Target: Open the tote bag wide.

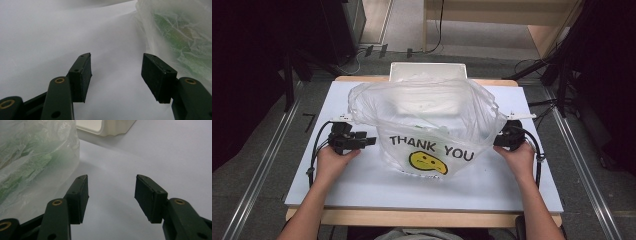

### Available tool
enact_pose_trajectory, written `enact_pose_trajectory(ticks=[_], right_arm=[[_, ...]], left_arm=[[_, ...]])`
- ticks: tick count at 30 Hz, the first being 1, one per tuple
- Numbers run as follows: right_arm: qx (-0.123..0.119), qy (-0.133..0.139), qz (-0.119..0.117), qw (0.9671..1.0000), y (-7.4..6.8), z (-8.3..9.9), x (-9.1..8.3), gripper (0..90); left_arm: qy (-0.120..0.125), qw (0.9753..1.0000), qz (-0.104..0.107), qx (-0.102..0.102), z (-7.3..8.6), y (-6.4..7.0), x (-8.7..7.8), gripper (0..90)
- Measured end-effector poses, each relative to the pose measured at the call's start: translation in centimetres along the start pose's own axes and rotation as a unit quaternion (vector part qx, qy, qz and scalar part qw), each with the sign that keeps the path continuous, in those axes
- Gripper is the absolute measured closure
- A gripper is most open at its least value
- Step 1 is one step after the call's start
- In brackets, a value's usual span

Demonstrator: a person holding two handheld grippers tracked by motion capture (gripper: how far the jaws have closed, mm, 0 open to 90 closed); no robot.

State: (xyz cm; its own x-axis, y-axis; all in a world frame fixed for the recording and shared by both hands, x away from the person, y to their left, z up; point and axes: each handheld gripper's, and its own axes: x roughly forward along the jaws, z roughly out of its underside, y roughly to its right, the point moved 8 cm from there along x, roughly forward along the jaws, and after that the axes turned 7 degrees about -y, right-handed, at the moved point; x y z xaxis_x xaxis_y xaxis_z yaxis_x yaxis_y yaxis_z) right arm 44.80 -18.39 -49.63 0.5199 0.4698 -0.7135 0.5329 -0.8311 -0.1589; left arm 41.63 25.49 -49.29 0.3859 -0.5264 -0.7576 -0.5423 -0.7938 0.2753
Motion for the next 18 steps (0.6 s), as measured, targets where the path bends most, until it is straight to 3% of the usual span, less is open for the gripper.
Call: enact_pose_trajectory(ticks=[6,18], right_arm=[[0.001,-0.002,0.000,1.0000,0.06,0.01,0.10,45.8],[-0.003,-0.006,-0.002,1.0000,-0.10,0.08,0.17,45.7]], left_arm=[[0.005,0.9999,0.011,-0.007,-0.17,0.55,-0.05,42.3],[-0.002,0.9999,0.013,-0.004,-0.02,0.71,-0.01,42.2]])
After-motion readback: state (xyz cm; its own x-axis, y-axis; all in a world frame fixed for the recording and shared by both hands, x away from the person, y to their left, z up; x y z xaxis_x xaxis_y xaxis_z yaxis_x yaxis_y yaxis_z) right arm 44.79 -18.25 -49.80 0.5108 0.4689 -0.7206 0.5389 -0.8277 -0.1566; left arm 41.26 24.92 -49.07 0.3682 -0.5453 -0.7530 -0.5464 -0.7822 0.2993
